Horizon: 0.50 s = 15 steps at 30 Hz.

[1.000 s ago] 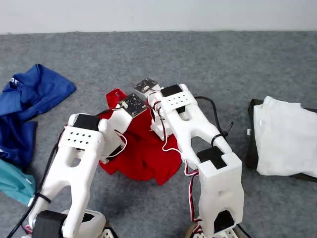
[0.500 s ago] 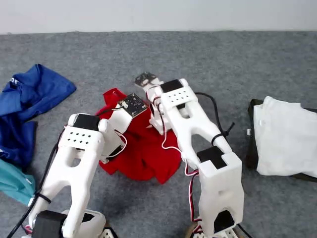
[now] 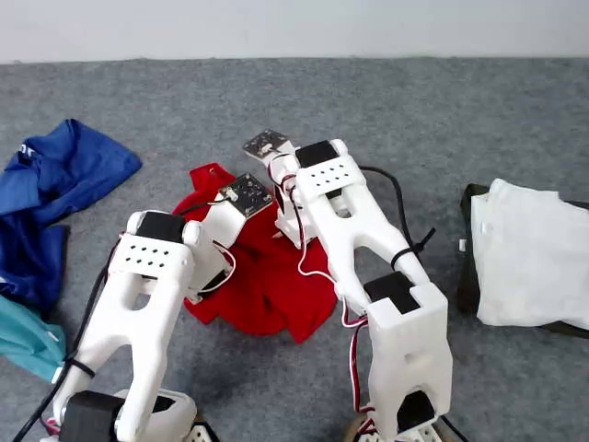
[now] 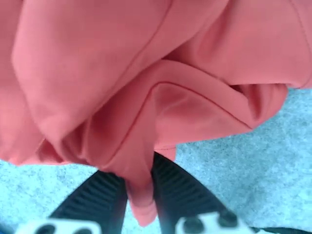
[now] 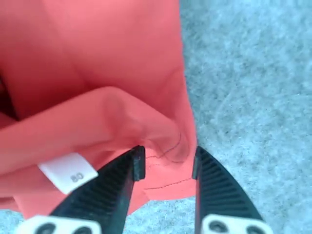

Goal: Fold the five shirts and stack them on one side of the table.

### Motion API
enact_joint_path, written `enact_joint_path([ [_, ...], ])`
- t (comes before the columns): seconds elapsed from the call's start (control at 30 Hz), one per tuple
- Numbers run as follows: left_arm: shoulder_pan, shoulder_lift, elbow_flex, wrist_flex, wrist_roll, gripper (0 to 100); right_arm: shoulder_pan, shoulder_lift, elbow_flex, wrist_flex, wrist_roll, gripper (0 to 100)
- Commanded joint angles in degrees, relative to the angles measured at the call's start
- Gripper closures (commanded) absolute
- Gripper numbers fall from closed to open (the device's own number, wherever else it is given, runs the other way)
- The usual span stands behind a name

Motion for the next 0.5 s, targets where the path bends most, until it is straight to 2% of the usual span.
enact_joint_path([
  [0.0,0.53,-1.32,-0.13,0.09,-0.7,97,-0.22,-0.31,-2.02,-1.36,0.26,84.4],
  [0.17,0.53,-1.32,-0.13,0.09,-0.7,97,-0.13,3.82,-2.29,-1.89,0.35,92.8],
  [0.47,0.53,-1.32,-0.13,0.09,-0.7,97,-0.04,1.36,-2.46,-1.45,0.26,94.4],
])
